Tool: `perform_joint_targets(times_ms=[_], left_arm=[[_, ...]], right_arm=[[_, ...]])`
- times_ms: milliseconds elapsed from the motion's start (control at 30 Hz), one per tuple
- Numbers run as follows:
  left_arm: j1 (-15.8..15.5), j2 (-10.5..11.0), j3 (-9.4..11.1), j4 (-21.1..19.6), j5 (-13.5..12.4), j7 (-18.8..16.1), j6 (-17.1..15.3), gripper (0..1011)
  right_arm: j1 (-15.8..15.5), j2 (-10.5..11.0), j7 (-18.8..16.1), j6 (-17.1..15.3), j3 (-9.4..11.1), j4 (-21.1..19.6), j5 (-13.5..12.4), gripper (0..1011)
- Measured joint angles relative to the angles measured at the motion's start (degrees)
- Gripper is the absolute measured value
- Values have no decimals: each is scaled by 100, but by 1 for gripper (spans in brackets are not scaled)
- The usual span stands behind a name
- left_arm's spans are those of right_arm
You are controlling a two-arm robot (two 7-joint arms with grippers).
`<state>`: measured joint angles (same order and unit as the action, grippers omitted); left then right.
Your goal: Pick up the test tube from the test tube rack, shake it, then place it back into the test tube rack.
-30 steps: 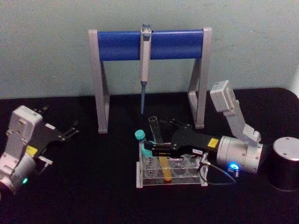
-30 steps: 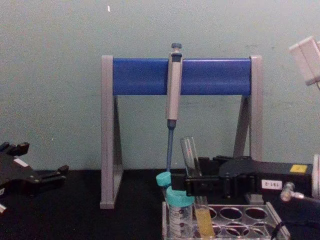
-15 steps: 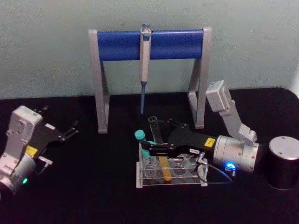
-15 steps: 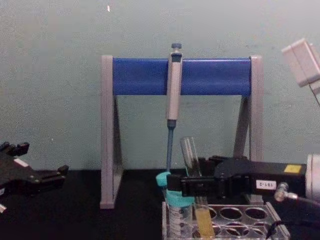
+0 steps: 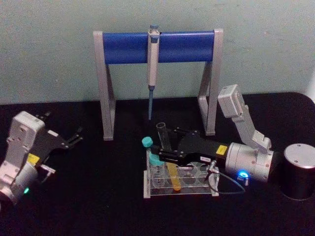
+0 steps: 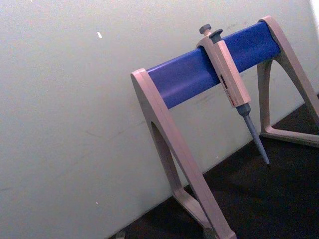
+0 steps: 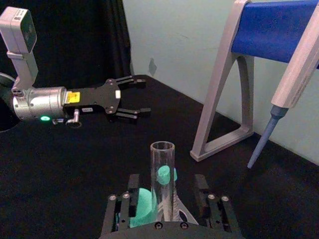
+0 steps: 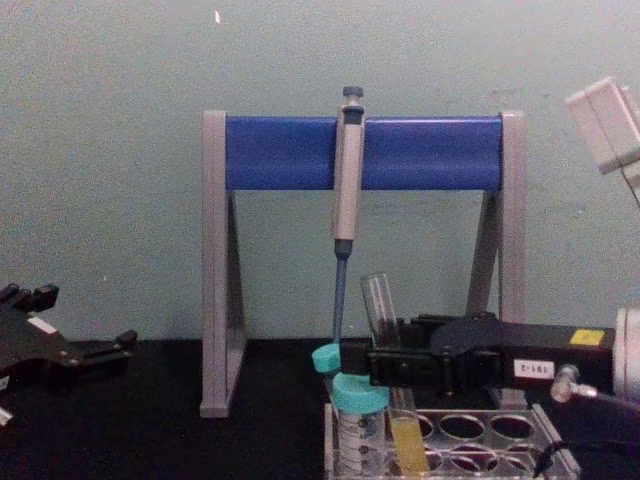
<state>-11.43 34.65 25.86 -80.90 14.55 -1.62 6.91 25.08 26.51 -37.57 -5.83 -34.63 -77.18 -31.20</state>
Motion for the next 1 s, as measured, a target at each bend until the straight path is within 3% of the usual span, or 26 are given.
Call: perform_joint_targets(times_ms=[533,1000], left_arm=[[0,0,0,0,0,0,0,1001],[0,0,0,0,0,0,0,1001]], right_arm=[[-8,4,0,-7,8,-8,-9,245],[-8,5,0,-7,8,-8,-11,228]])
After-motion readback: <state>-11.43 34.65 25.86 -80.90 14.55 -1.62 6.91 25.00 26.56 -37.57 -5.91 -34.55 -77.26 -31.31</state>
